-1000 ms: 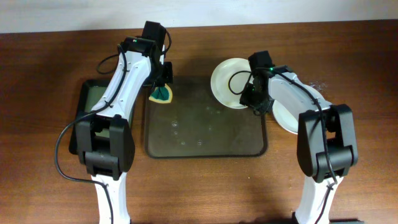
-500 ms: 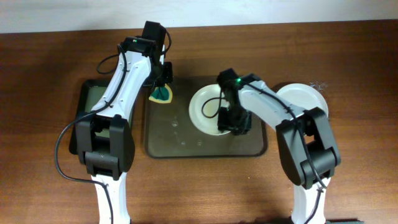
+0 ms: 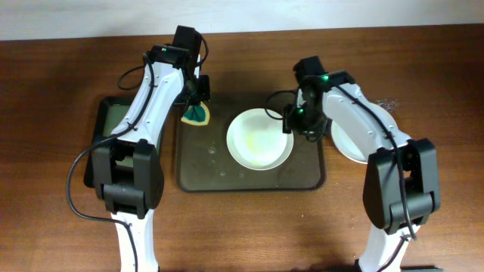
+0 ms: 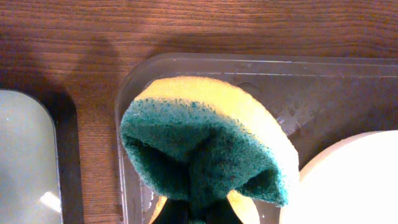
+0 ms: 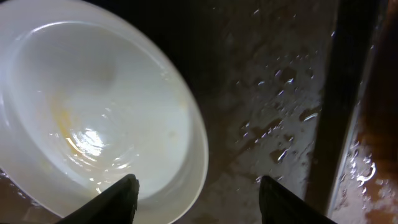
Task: Clean dirty plates on tray and stack at the side
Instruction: 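Move the right gripper to the cream plate and grip its rim, then bring the sponge in the left gripper down into the cream plate, then scrub the cream plate with the sponge while right gripper holds rim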
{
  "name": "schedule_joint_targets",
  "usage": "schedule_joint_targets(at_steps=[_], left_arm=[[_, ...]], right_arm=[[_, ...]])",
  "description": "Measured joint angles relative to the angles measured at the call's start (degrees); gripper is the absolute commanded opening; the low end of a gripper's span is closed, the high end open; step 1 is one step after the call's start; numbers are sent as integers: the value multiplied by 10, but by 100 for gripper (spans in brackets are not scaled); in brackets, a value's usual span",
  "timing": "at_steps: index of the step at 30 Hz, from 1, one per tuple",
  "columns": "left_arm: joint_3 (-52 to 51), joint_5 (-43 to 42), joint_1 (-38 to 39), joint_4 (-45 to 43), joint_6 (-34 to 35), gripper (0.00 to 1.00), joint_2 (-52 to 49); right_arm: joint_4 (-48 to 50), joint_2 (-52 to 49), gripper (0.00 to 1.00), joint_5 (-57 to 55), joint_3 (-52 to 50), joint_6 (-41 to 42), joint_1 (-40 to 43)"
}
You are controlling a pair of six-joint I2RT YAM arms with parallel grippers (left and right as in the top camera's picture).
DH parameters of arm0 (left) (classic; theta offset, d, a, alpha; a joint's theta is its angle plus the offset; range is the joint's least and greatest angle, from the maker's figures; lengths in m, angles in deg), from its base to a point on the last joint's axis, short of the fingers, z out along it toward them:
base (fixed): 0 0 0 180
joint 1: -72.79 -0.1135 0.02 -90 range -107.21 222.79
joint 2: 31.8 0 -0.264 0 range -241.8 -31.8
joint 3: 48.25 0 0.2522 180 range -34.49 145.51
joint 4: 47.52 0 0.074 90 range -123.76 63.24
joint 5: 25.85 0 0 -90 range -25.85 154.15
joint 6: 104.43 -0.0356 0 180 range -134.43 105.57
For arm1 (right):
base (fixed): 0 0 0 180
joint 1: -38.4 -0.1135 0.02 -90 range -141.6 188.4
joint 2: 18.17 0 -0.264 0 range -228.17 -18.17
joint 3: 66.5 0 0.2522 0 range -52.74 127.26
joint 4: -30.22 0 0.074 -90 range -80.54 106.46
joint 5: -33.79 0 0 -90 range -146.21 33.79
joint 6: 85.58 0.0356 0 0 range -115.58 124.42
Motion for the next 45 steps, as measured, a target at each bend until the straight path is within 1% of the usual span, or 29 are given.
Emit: schedule_joint_targets(at_steps=[4,6,7,8,10,11,14,18,23,29,31,36,40,43,45], left_arm=[[0,0,0,0,0,0,0],[0,0,0,0,0,0,0],[0,0,0,0,0,0,0],[0,0,0,0,0,0,0],[0,0,0,0,0,0,0],[0,0,0,0,0,0,0],[0,0,4,0,-11,0,0],[0,-11,21,1,-37,0,0],[0,-38,50,19,-63,0,0],[-4,-86,68,14,-77,0,-3],[-10,-97,84,2,-79,0,-26],[-18,-103,116,-3,-57,0,-90],[-15,-103,123,5,-20,0,-93],[-15,-165,123,12,-66,0,-97],[-15,-210,122,17,-95,0,-101]], right_arm=[[70,-3,38,53,-64,-25,4],[123,-6,31,78,-104,-26,3],[145,-8,30,87,-122,-18,3],[167,-5,26,99,-134,-7,5],[183,-4,18,111,-140,6,9],[187,-4,12,118,-143,8,11],[201,-4,4,131,-151,29,15],[222,-5,4,137,-156,45,12],[224,-5,4,139,-157,49,9],[221,-6,4,142,-157,49,9],[219,-6,4,144,-157,49,9],[211,-6,4,146,-157,49,9],[211,-6,4,146,-157,49,9],[209,-6,4,159,-158,49,16],[206,-10,4,188,-160,44,34]])
